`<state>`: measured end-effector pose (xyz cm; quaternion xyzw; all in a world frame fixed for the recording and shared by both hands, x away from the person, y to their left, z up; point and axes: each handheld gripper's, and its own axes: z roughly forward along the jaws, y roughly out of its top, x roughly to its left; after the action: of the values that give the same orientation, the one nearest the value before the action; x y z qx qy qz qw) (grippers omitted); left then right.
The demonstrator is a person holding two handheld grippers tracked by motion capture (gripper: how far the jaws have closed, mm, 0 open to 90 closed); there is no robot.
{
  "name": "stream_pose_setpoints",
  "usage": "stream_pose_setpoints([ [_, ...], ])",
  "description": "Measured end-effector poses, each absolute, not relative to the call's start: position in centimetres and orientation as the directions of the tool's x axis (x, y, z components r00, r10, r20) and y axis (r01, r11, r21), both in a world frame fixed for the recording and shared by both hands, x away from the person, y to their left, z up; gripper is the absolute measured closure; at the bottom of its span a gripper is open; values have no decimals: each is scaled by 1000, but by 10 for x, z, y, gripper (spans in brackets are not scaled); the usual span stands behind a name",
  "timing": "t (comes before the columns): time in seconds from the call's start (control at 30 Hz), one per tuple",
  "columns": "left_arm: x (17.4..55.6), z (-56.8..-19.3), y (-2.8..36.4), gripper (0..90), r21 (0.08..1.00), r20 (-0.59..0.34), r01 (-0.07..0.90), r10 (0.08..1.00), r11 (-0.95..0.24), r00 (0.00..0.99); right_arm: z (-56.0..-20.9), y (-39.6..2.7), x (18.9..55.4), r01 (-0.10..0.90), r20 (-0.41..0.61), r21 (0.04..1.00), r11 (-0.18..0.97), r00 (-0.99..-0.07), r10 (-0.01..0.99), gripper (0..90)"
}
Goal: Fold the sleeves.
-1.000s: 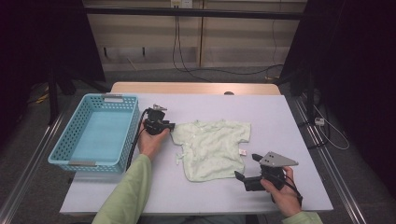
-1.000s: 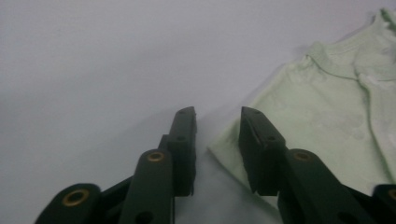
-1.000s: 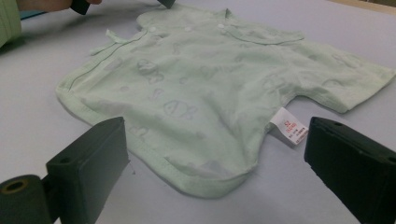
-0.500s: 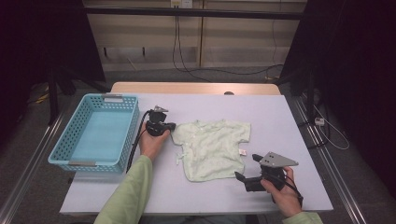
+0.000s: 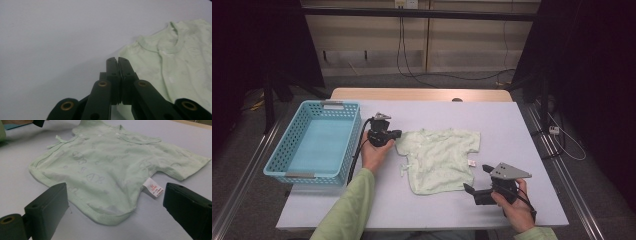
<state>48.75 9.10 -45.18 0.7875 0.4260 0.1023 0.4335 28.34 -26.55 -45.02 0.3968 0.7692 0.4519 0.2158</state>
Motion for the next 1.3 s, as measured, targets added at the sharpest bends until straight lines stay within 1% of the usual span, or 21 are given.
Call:
stream_pose_setpoints([
  [0.27,487,-449,82,884,777,-239,582,743,-240,625,-450,-265,283,412,29,869,273,-594,804,51],
  [0.37,487,-449,77,884,776,-213,572,743,-266,634,-450,-265,284,413,28,869,274,-594,804,51],
  [0.53,487,-448,70,885,781,-224,569,734,-258,641,-450,-265,283,412,27,869,275,-593,805,50],
  [0.63,487,-447,65,885,781,-203,558,731,-281,652,-450,-265,283,412,27,869,273,-592,805,50],
  [0.93,489,-442,59,885,784,-231,568,730,-252,643,-450,-265,283,412,28,869,273,-593,805,49],
  [1.0,492,-442,60,885,775,-284,593,718,-218,635,-450,-265,283,413,29,869,272,-592,805,49],
  [1.03,494,-441,60,885,774,-291,597,720,-211,630,-450,-266,283,413,29,869,273,-593,805,49],
  [1.13,496,-442,56,885,771,-253,589,732,-243,633,-450,-266,283,414,35,870,267,-593,805,49],
  [1.3,497,-445,49,885,767,-272,598,726,-233,632,-450,-266,283,414,33,870,268,-591,806,49],
])
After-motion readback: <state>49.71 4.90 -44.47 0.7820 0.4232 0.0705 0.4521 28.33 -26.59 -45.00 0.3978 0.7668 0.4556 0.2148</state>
